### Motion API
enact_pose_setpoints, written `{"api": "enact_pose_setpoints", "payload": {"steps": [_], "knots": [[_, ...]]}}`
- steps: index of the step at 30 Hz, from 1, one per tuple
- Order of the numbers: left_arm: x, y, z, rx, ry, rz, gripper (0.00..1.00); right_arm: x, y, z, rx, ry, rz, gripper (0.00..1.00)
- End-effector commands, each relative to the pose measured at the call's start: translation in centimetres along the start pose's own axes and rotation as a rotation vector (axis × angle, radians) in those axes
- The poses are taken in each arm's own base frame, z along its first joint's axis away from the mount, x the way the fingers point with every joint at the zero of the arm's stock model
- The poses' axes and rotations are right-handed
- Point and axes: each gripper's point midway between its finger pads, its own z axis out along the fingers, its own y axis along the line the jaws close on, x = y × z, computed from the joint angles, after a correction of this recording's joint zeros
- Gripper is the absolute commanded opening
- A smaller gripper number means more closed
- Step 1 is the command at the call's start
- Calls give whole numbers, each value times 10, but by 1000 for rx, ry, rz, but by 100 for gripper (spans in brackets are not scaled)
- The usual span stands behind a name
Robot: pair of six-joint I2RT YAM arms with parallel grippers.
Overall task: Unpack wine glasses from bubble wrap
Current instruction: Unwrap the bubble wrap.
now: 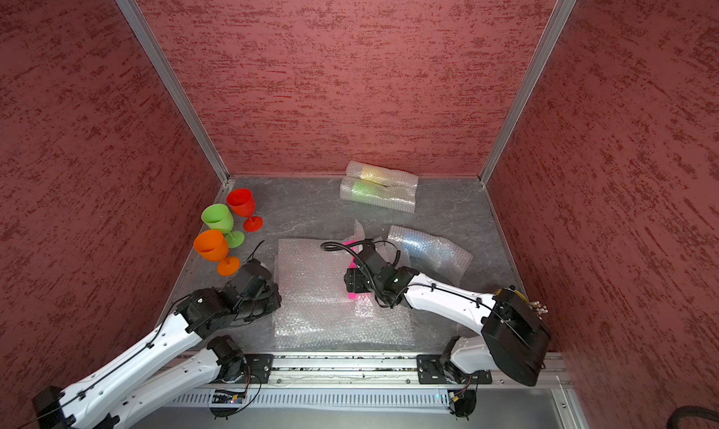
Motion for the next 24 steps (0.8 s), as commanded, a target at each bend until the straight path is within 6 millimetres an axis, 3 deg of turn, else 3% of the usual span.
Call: {"api": "enact_pose_setpoints", "payload": {"steps": [1,6,11,12,15,17,21,24], "knots": [[3,16,10,-68,-3,-49,0,-4,-10,7,31,-29,27,74],[4,27,19,-121,-12,-50,0,-6,-30,5,129,-56,-1,85],[0,36,23,-186,-31,-48,3,-16,-50,-16,215,-127,4,93],[0,37,24,-197,-28,-50,7,-18,-51,-21,217,-142,7,92],[1,39,29,-222,-17,-43,42,-25,-52,-35,201,-183,9,89],[1,38,30,-228,-13,-37,57,-26,-57,-40,205,-202,23,83],[0,38,34,-237,-17,-32,73,-26,-69,-38,207,-205,52,68],[-2,40,38,-256,-24,-29,76,-27,-79,-34,220,-212,74,55]]}}
